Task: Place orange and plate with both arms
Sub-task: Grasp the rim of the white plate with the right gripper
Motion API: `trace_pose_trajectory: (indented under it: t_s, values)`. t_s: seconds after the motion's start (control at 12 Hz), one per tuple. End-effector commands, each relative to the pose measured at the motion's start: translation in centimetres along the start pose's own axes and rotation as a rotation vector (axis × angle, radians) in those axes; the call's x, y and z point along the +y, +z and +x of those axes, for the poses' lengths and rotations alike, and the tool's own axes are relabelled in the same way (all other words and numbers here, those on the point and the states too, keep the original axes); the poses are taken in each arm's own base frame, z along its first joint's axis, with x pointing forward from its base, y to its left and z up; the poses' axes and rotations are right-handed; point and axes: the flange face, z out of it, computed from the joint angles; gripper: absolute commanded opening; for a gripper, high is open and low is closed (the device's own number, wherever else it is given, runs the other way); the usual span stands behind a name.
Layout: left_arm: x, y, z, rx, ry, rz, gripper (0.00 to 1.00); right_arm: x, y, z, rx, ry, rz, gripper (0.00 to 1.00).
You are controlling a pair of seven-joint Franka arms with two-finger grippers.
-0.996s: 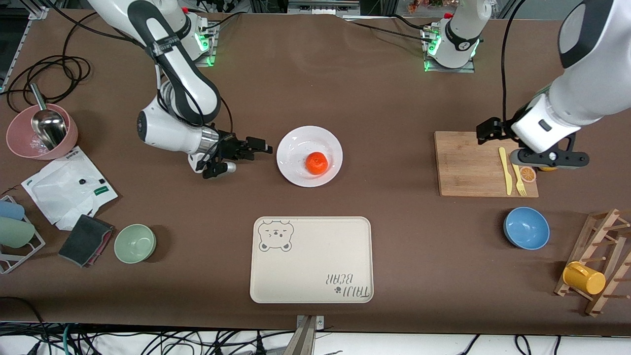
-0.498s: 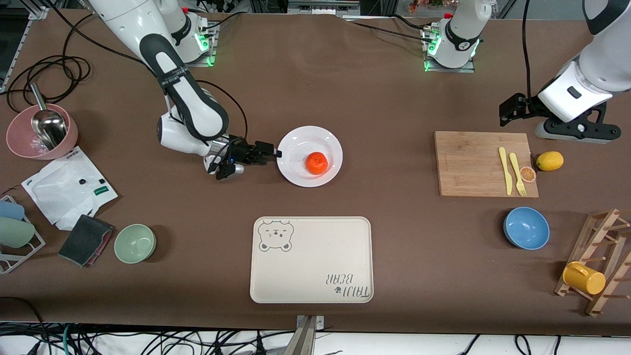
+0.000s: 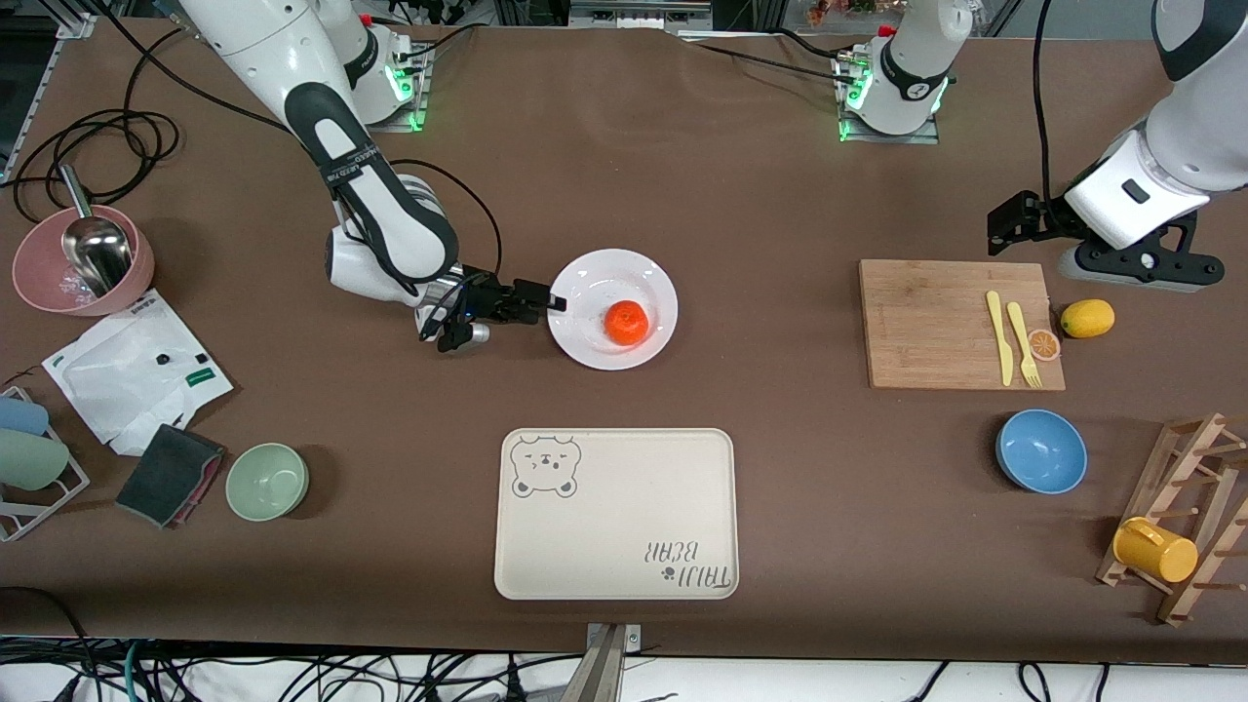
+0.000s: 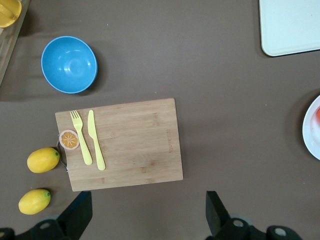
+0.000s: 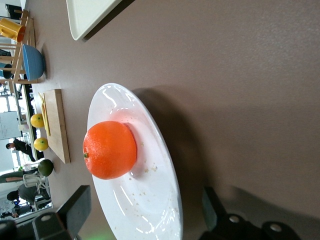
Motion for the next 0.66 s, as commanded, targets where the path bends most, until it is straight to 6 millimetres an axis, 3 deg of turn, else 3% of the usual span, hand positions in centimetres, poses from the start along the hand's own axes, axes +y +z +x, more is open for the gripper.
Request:
trace_pose_trajectory:
  t_s: [0.0, 0.25, 0.58]
  values:
    - [0.1, 0.0, 0.0, 0.011, 0.011, -0.026, 1.0, -0.8, 1.7, 0.0, 0.026, -0.014, -0.012, 0.92]
    - [0.1, -0.1, 0.0, 0.013, 0.014, -0.026, 1.0, -0.4, 2.1, -0.2, 0.03, -0.007, -0.004, 0.82]
    - [0.2, -0.1, 0.0, 0.013, 0.021, -0.026, 1.0, 0.5, 2.7, -0.5, 0.025, -0.034, -0.004, 0.58]
